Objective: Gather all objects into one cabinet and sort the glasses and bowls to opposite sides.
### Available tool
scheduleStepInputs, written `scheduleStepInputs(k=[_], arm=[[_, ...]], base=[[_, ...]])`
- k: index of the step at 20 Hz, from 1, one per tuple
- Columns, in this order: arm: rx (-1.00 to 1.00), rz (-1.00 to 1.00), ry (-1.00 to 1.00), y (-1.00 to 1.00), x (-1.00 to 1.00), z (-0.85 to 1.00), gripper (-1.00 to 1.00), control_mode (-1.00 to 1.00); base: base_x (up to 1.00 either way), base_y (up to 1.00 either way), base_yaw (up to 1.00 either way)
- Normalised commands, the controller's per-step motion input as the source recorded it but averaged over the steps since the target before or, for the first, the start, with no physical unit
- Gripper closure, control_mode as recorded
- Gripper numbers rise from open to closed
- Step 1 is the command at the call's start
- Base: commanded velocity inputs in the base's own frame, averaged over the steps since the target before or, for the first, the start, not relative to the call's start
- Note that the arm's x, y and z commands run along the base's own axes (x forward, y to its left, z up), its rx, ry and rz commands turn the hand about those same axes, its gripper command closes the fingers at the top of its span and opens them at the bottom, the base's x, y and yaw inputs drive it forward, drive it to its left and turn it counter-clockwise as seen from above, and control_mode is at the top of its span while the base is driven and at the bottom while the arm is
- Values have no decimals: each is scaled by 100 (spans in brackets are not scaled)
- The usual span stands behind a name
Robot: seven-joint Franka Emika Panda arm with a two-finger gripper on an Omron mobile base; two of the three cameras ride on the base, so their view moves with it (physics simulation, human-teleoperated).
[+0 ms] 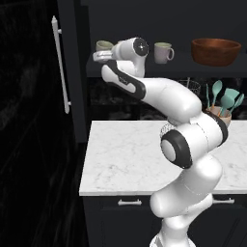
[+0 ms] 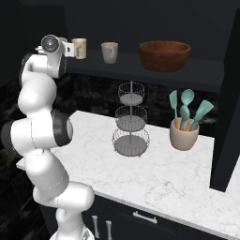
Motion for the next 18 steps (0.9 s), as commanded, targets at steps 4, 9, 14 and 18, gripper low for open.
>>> scheduleStepInputs(k=[4, 9, 14, 18], arm=[[0, 0, 3, 0, 33, -12, 100, -100], [0, 0, 0, 0, 24, -5, 100, -100], [0, 0, 1, 9, 23, -3, -100, -100], [0, 0, 0, 15, 1, -1, -100, -100]], base=[[0, 0, 0], [0, 0, 0], [0, 0, 0], [0, 0, 0]])
